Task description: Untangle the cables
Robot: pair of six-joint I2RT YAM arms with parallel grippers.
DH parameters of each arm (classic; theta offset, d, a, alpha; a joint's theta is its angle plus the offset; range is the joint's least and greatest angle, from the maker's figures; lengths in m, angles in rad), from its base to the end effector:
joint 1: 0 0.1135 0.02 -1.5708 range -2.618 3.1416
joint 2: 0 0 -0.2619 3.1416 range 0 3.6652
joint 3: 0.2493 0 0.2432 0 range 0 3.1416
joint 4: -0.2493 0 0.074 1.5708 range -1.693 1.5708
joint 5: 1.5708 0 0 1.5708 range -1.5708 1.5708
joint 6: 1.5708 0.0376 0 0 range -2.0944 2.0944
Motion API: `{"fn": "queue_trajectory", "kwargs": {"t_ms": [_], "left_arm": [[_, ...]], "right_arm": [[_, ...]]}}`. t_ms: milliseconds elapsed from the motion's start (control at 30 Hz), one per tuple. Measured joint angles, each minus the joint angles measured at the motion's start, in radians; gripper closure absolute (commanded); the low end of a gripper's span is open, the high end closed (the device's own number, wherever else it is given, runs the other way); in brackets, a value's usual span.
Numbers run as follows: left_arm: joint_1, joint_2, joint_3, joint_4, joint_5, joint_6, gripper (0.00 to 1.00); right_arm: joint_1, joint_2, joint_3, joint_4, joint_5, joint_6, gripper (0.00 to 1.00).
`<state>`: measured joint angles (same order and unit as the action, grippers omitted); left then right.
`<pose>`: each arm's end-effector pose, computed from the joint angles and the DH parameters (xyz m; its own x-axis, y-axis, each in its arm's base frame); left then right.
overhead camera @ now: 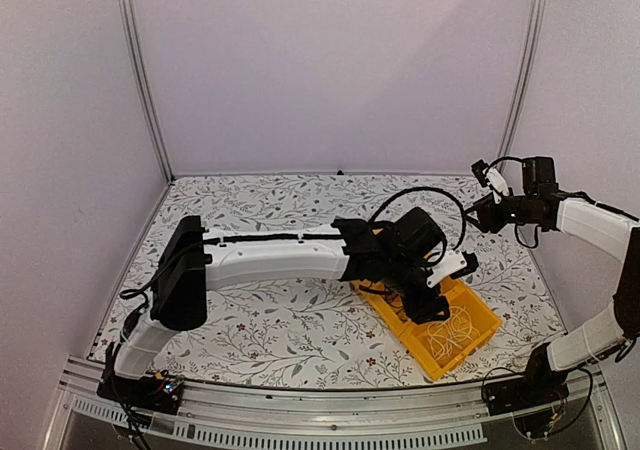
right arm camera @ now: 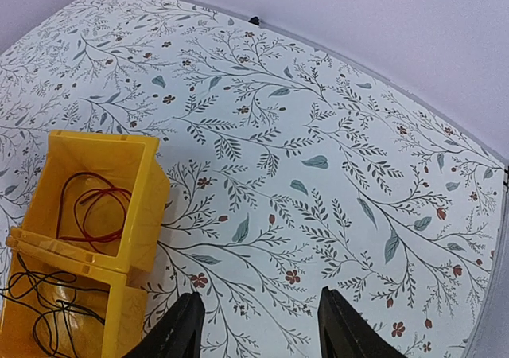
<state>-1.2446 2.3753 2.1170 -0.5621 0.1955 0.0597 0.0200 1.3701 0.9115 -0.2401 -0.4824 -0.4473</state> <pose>0.1621 -0.5020 0.2118 -0.1760 0.7029 -0.6892 0.9839 0.1472 -0.1011 0.2874 0.0232 0.2506 -0.4186 -0.3916 -0.8194 -0.6143 0.7866 -0.0621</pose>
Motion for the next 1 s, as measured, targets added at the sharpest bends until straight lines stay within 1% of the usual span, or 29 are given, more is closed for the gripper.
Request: {"fn": "queue_trajectory", "kwargs": {"t_ms": [133,233,333,367,433,500,633,700,767,800,900,1000], "left_arm": [[0.000,-0.048,-0.007,0.024,0.087,-0.003,0.38],[-0.002,-0.078,-0.020,0.046,0.092,-0.003,0.38],[0.000,-0.127,-0.085,0.069,0.027,-0.005,0.36],[0.003,-0.149,-0.120,0.078,0.000,-0.006,0.34],[0.010,-0.211,-0.213,0.100,-0.065,-0.011,0.31],[0.022,-0.275,-0.305,0.127,-0.130,-0.023,0.30],[0.097,-0.420,-0.489,0.174,-0.243,-0.077,0.31],[0.171,-0.501,-0.598,0.208,-0.288,-0.122,0.30],[0.262,-0.592,-0.722,0.231,-0.324,-0.167,0.27],[0.303,-0.630,-0.768,0.233,-0.339,-0.183,0.24],[0.419,-0.736,-0.857,0.228,-0.382,-0.209,0.16],[0.508,-0.812,-0.851,0.220,-0.417,-0.208,0.06]], "right_arm": [[0.000,0.000,0.000,-0.002,0.000,-0.003,0.47],[0.000,0.000,0.000,-0.002,0.000,-0.005,0.47],[0.000,0.000,0.000,-0.003,0.001,-0.006,0.47],[0.000,0.000,0.000,-0.003,0.001,-0.006,0.47],[0.000,0.000,0.000,-0.003,0.001,-0.006,0.47],[0.000,-0.001,0.000,-0.003,0.001,-0.006,0.46],[0.000,-0.018,0.034,-0.036,-0.014,0.011,0.44],[0.000,-0.048,0.077,-0.056,-0.030,0.026,0.29],[0.000,-0.088,0.126,-0.063,-0.027,0.047,0.03],[-0.001,-0.110,0.150,-0.059,-0.022,0.061,0.01],[-0.001,-0.182,0.198,-0.014,0.025,0.114,0.01],[-0.001,-0.209,0.256,0.012,0.083,0.211,0.01]]}}
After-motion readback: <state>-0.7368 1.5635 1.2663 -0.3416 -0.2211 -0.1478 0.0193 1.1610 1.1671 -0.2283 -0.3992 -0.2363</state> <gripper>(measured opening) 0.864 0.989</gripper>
